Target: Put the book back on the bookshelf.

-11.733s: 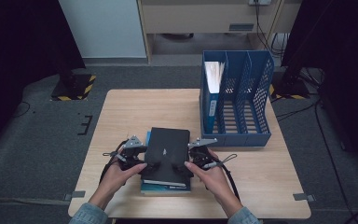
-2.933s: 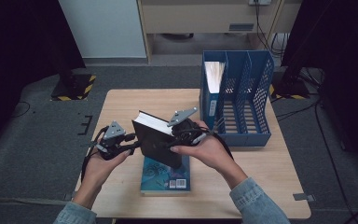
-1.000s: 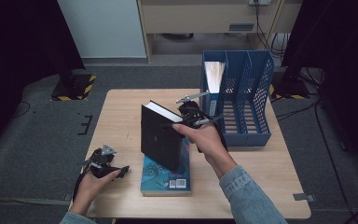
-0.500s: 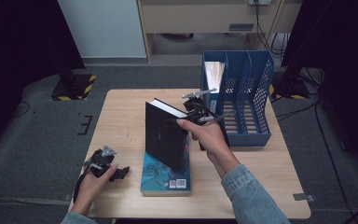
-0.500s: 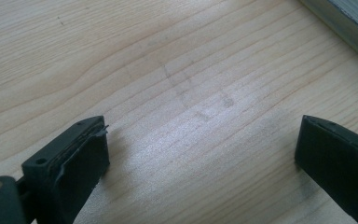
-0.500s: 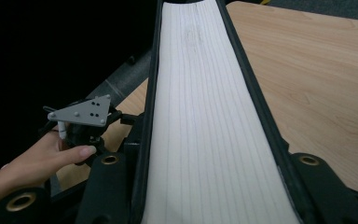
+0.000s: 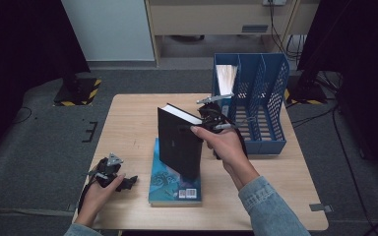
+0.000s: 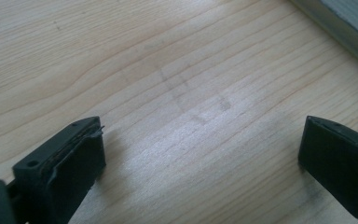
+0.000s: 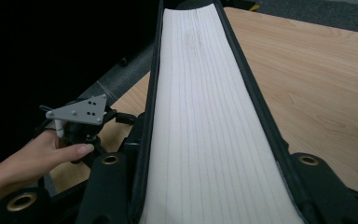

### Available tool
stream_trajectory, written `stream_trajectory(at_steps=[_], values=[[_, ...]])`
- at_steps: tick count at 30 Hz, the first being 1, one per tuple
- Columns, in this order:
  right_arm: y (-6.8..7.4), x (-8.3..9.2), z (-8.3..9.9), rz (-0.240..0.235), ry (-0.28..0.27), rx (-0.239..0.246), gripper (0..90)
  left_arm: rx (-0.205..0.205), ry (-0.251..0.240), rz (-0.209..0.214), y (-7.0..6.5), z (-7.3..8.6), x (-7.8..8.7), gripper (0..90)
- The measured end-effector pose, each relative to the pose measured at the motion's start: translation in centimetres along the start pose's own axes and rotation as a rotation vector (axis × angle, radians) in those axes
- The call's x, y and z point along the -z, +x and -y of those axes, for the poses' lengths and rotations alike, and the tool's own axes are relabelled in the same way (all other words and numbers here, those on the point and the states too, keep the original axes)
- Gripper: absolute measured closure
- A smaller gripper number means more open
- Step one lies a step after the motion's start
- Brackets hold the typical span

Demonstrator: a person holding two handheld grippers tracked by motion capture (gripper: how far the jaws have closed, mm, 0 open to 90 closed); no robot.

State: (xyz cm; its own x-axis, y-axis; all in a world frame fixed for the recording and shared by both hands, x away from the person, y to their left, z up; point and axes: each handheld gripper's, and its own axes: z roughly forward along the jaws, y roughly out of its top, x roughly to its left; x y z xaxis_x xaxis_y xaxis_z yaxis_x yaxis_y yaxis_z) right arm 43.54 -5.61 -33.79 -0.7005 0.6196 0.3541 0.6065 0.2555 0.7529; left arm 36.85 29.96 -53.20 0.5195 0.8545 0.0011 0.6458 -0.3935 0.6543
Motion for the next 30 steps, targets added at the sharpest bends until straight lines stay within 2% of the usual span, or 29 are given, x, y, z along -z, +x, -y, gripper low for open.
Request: stream_trajectory(at_steps=[9,17,30], values=[[-0.1,2.1,1.2,0.001,-0.023,-0.017,52.2,-0.013,-0.021,0.01,0.0,0.2,-0.1,0.0],[-1.1,3.8,2.5,0.022,-0.044,-0.041,52.2,-0.005,-0.052,0.002,-0.1,0.4,-0.2,0.0],[-2.6,7.4,4.1,0.062,-0.075,-0.076,52.2,-0.003,-0.057,0.001,-0.2,0.4,-0.2,0.0]])
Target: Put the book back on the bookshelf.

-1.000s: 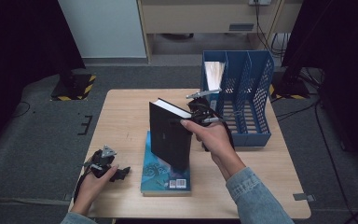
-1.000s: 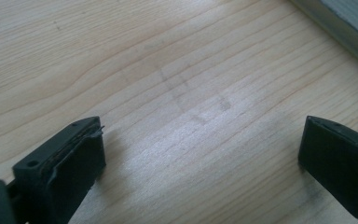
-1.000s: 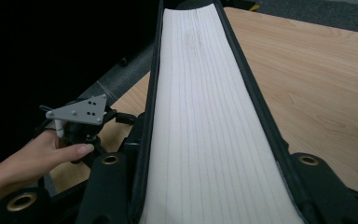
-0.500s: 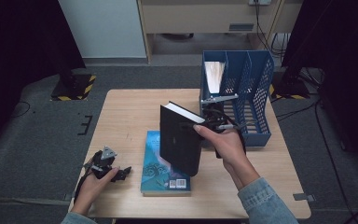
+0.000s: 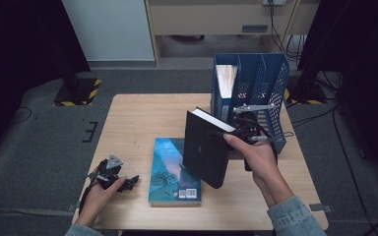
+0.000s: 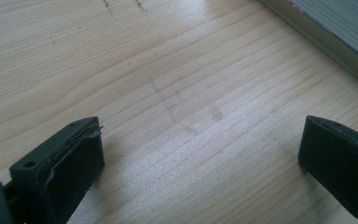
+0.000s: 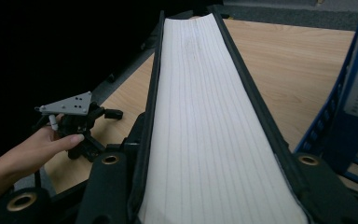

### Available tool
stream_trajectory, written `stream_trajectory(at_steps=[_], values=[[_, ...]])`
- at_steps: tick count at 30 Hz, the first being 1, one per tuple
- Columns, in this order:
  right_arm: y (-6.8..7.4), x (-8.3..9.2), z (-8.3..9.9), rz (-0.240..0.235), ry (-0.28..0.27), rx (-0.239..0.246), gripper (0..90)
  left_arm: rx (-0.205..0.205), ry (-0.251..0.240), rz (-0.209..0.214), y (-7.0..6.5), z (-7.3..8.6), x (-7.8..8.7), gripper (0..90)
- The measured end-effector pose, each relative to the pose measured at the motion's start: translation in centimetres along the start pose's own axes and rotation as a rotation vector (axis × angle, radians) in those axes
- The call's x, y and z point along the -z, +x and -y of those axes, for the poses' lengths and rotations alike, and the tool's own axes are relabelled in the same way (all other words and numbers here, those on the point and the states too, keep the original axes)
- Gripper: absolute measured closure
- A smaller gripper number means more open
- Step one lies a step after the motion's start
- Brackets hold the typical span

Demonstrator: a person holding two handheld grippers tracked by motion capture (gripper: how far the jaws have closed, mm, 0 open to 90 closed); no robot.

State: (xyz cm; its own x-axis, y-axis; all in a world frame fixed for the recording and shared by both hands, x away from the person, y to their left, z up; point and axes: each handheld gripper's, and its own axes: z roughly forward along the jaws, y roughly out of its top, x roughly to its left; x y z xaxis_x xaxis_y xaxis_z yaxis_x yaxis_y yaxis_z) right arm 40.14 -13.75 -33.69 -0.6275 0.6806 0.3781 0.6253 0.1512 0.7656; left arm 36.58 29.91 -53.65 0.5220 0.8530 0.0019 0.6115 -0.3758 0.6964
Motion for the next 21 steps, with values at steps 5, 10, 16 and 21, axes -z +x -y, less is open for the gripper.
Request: stream_trajectory(at_steps=[5,10,16,21], values=[[-0.7,1.1,0.7,0.019,-0.003,-0.016,52.2,0.0,0.0,-0.001,0.0,0.0,0.0,0.0],[-1.5,2.5,1.2,0.032,-0.013,-0.03,52.2,0.001,0.0,-0.001,0.0,0.0,0.0,0.0],[-2.2,4.3,1.5,0.049,-0.031,-0.049,52.2,0.001,0.0,-0.001,0.0,0.0,0.0,0.0],[-2.7,5.6,1.4,0.063,-0.044,-0.065,52.2,-0.003,0.002,-0.001,0.0,0.0,0.0,0.0]])
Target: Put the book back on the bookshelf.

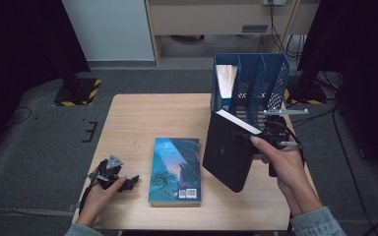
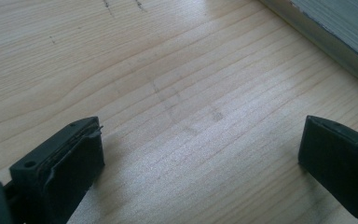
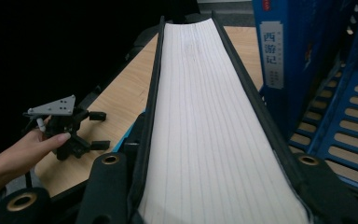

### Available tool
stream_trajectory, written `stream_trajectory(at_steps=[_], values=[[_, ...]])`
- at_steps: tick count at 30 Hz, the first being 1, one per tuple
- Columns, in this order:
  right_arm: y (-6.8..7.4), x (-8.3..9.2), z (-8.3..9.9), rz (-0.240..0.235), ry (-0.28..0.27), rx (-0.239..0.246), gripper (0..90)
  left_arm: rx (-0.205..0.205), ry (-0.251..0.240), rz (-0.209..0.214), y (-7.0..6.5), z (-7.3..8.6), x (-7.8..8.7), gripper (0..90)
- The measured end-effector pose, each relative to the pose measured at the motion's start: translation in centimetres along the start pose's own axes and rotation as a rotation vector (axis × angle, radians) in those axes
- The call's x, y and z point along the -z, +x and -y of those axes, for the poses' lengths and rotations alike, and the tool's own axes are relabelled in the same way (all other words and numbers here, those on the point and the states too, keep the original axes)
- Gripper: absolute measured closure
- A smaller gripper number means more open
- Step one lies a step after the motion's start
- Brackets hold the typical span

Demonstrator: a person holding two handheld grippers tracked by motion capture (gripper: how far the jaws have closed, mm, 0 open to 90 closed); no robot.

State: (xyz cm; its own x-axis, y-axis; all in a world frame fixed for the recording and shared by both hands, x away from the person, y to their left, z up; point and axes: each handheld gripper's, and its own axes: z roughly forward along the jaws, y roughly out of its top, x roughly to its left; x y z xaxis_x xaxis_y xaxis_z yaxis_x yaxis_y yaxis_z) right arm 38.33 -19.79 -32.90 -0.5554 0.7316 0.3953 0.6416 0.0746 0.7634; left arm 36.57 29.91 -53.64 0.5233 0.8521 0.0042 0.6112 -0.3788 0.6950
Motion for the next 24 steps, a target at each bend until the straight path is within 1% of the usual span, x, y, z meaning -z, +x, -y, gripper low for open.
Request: stream_trajectory(at_steps=[15,24], values=[[-1.6,2.9,0.0,0.022,-0.047,-0.041,52.3,0.0,0.0,0.0,0.0,0.0,0.0,0.0],[-2.4,4.8,-1.0,0.049,-0.081,-0.063,52.3,0.0,0.0,-0.001,0.0,0.0,0.0,0.0]])
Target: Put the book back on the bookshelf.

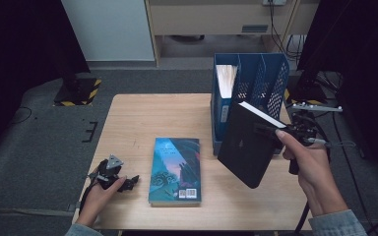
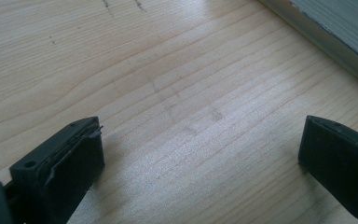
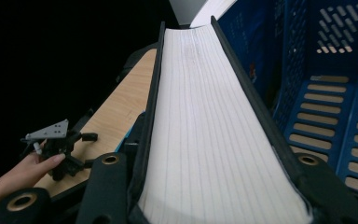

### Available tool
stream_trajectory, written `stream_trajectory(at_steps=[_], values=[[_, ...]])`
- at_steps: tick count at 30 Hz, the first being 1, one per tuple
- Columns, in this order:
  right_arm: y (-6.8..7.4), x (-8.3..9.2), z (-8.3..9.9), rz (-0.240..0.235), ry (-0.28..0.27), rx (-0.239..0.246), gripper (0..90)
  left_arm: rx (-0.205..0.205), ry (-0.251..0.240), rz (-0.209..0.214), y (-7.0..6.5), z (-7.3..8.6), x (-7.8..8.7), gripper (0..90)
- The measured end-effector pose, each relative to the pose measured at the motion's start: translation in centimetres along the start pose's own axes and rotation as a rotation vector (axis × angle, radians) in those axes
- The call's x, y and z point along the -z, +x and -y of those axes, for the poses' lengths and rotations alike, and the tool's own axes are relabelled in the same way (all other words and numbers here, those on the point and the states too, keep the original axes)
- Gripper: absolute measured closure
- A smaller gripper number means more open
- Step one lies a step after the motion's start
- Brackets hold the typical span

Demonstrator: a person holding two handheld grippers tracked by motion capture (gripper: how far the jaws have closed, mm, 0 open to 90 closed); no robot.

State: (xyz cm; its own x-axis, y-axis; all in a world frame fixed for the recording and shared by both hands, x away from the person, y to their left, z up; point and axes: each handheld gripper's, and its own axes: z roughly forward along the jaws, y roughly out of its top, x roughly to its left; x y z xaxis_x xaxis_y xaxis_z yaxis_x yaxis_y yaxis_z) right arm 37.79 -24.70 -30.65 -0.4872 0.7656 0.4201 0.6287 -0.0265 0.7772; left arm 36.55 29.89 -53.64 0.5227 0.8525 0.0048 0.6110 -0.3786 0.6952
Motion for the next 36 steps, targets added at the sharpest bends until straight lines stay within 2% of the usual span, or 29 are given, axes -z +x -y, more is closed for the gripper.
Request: stream_trajectory(at_steps=[15,22,26,36], values=[[-1.1,1.2,-2.4,0.044,-0.041,-0.02,52.2,0.001,-0.001,0.0,0.0,0.0,0.0,0.0],[-1.8,1.3,-3.4,0.069,-0.043,-0.032,52.2,0.001,-0.001,0.001,0.0,0.0,0.0,0.0],[-2.5,1.5,-3.9,0.07,-0.059,-0.06,52.3,0.0,-0.001,0.002,0.0,0.0,0.0,0.0],[-3.5,1.3,-5.2,0.113,-0.096,-0.076,52.3,-0.002,0.001,0.003,0.0,0.0,0.0,0.0]])
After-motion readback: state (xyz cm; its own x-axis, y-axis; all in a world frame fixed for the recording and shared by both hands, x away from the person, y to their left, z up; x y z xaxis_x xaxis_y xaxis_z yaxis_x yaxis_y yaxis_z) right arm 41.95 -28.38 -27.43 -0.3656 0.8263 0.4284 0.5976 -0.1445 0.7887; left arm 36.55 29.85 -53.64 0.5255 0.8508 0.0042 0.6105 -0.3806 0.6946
